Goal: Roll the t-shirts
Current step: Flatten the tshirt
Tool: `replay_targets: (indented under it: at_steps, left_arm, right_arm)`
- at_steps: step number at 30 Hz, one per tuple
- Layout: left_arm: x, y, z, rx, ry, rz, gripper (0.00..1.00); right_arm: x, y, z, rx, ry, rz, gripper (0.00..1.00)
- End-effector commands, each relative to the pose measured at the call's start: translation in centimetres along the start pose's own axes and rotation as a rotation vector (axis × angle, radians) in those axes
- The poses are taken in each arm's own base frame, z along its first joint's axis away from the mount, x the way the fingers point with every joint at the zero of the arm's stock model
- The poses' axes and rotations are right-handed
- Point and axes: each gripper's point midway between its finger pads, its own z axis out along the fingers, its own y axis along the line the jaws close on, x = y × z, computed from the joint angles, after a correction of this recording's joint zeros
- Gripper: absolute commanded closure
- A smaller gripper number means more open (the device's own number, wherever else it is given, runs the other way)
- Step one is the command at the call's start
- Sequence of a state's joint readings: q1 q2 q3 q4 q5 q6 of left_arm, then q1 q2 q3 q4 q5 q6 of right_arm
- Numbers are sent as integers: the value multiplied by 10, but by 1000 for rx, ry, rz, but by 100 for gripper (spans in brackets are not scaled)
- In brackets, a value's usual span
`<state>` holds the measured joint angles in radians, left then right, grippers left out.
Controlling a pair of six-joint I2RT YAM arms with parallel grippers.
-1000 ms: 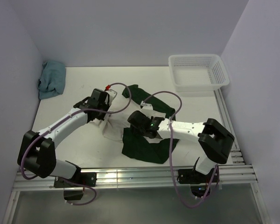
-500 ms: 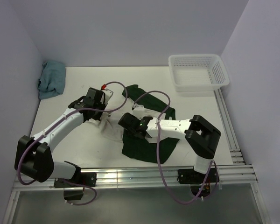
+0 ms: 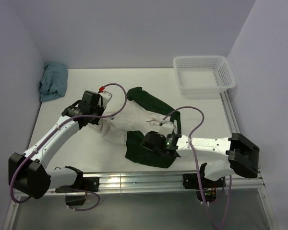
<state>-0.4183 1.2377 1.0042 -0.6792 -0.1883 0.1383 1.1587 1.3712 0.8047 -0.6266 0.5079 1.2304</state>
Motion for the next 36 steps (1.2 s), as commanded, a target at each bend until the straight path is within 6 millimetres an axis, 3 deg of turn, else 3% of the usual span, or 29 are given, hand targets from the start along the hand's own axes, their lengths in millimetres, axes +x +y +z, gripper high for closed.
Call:
replay_targets:
  at_steps: [1,10,13,18,21,25,26,28,29,30,33,36]
  left_arm:
    - [-1,3,-11,0,-19,12,100]
    - [3,2,-13,17,-25,23,100]
    - [4,0,-12,27,-27,29,100]
    - [1,-1,-13,35,-37,35,100]
    - [1,0,-15,34,-39,45,100]
    - [0,2,-17,32,-43,52,100]
    - [-1,2,-18,32,-45,53,100]
    - [-3,2,-18,32,-50,52,100]
    - [-3,2,-19,31,-51,51,100]
    - [-3,2,-19,34,-50,53,100]
    - [-3,2,-19,36,-50,48,100]
    - [-4,1,-20,40,-51,47,100]
  right_arm:
    - [3,-38,-1,92,-40,154,26]
    - [11,-106,-2,165,-91,493,27]
    - [9,-104,6,94,-66,581,32]
    - [0,-128,19,120,-95,700,37]
    - [-3,-131,18,153,-95,686,39]
    - [-17,-101,7,86,-71,617,43]
    - [-14,-102,6,119,-67,569,43]
    - [-21,-86,-7,113,-74,516,43]
    - [-20,-90,-8,160,-83,458,43]
    - [-28,-77,-16,136,-91,452,42]
    - [-21,-61,-21,114,-66,374,40]
    - [-7,-80,-13,181,-50,389,36]
